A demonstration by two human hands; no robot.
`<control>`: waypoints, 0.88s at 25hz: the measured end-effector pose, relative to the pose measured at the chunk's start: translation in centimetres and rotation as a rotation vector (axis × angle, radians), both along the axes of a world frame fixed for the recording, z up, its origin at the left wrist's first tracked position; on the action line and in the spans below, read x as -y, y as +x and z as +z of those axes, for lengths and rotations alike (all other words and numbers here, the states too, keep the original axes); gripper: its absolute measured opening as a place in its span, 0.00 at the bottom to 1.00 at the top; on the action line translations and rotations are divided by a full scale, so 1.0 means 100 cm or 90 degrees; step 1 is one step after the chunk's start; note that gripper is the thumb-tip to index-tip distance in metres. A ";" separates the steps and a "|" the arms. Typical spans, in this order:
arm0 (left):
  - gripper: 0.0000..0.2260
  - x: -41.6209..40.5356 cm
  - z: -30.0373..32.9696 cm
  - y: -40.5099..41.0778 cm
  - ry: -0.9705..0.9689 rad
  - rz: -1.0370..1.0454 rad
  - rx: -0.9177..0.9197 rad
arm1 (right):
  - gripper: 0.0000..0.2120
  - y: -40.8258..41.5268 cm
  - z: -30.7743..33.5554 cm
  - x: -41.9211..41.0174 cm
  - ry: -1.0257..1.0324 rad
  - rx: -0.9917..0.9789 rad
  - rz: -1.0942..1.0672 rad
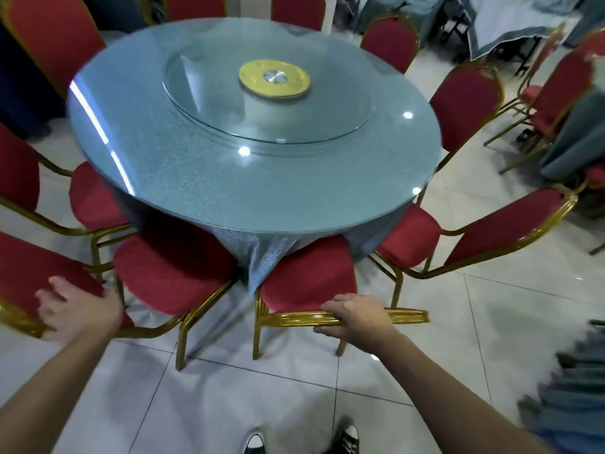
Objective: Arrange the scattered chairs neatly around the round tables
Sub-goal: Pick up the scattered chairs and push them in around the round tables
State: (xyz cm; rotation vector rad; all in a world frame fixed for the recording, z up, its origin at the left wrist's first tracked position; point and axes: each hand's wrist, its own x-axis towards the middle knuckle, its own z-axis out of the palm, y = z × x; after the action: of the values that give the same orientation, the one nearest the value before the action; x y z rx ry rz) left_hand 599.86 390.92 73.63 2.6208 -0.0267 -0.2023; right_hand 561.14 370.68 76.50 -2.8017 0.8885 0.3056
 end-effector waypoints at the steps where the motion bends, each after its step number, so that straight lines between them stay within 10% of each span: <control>1: 0.33 0.015 0.000 -0.030 0.017 -0.105 0.030 | 0.22 -0.001 0.001 0.000 0.009 0.016 0.002; 8: 0.16 0.136 0.031 -0.277 0.055 -0.850 -0.079 | 0.22 -0.080 0.001 0.029 0.085 0.155 -0.080; 13: 0.15 0.196 0.037 -0.386 0.192 -0.818 -0.007 | 0.12 -0.223 -0.003 0.106 0.095 0.205 -0.188; 22: 0.12 0.331 0.050 -0.572 0.024 -0.858 -0.188 | 0.09 -0.410 0.013 0.260 0.042 0.268 -0.343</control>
State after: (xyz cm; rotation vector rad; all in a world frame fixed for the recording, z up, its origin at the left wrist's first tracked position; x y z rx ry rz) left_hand 542.64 357.87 78.60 2.1211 -1.6564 -1.0046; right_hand 520.12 344.73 77.81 -2.3058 1.4155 -0.3132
